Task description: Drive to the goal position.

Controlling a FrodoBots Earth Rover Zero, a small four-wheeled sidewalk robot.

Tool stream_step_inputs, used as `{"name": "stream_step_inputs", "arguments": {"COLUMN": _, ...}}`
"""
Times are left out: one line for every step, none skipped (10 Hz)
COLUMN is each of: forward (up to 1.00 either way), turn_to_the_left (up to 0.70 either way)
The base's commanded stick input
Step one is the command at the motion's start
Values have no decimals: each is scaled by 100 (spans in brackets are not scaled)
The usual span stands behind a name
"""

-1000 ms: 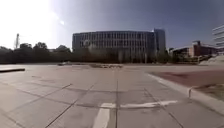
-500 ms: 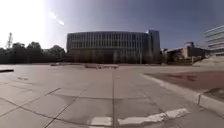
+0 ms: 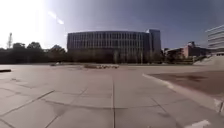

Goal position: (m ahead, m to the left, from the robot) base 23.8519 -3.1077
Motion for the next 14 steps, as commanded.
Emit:
{"name": "stream_step_inputs", "arguments": {"forward": 70, "turn_to_the_left": 1}}
{"name": "stream_step_inputs", "arguments": {"forward": 70, "turn_to_the_left": 1}}
{"name": "stream_step_inputs", "arguments": {"forward": 70, "turn_to_the_left": 1}}
{"name": "stream_step_inputs", "arguments": {"forward": 70, "turn_to_the_left": 1}}
{"name": "stream_step_inputs", "arguments": {"forward": 70, "turn_to_the_left": 1}}
{"name": "stream_step_inputs", "arguments": {"forward": 70, "turn_to_the_left": 1}}
{"name": "stream_step_inputs", "arguments": {"forward": 70, "turn_to_the_left": 1}}
{"name": "stream_step_inputs", "arguments": {"forward": 70, "turn_to_the_left": 1}}
{"name": "stream_step_inputs", "arguments": {"forward": 70, "turn_to_the_left": 1}}
{"name": "stream_step_inputs", "arguments": {"forward": 70, "turn_to_the_left": 1}}
{"name": "stream_step_inputs", "arguments": {"forward": 70, "turn_to_the_left": 1}}
{"name": "stream_step_inputs", "arguments": {"forward": 70, "turn_to_the_left": 1}}
{"name": "stream_step_inputs", "arguments": {"forward": 70, "turn_to_the_left": 1}}
{"name": "stream_step_inputs", "arguments": {"forward": 70, "turn_to_the_left": -25}}
